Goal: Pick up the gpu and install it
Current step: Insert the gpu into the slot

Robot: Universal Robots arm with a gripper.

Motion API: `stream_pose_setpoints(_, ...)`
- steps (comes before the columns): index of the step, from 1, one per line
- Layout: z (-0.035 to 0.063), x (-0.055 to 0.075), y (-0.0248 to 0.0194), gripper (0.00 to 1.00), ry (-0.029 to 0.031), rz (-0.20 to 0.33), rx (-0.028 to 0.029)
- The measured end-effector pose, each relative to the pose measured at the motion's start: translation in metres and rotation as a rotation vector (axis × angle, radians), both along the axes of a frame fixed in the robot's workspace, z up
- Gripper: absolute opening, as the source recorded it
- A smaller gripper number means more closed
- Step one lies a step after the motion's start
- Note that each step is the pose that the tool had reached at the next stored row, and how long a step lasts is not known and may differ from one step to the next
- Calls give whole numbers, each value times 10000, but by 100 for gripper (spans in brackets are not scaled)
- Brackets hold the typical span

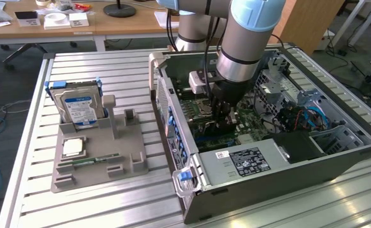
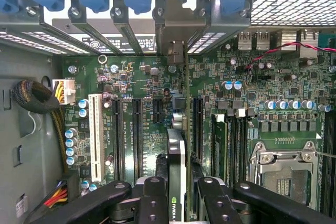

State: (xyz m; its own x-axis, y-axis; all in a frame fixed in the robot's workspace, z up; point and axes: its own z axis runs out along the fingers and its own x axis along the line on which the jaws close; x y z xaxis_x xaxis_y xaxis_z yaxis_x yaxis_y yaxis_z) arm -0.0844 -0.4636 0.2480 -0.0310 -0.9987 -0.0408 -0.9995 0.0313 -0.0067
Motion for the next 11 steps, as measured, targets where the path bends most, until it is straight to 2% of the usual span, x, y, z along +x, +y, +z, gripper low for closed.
stream_pose_setpoints(11, -17, -15, -1, 27, -1, 1, -2)
